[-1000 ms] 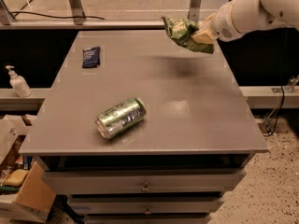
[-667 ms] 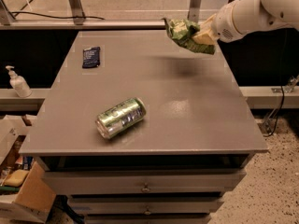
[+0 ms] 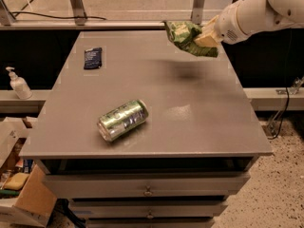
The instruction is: Move green jalapeno chip bag near green can
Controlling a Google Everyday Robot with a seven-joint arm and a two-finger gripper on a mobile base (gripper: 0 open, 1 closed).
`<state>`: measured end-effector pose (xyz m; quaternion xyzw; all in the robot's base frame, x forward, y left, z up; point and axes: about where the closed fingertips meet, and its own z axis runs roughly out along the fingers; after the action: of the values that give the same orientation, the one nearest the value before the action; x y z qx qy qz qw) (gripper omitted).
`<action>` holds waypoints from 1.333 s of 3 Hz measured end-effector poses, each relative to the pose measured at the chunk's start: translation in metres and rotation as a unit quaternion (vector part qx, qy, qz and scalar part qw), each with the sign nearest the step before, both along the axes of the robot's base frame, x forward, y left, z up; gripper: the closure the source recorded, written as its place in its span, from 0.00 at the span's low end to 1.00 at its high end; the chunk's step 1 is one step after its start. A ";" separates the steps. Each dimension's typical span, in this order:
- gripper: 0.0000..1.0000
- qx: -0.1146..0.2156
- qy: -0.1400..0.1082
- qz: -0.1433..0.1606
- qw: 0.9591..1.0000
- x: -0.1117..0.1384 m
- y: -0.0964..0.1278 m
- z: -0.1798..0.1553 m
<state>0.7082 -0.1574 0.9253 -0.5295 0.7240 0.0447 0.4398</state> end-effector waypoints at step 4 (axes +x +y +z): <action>1.00 0.059 0.085 0.046 0.994 -0.155 -0.004 0.018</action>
Offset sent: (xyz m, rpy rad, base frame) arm -0.1486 -0.0095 0.0202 0.1051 0.1238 0.0508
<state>0.5529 -0.1613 0.9430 -0.5299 0.7295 0.1522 0.4048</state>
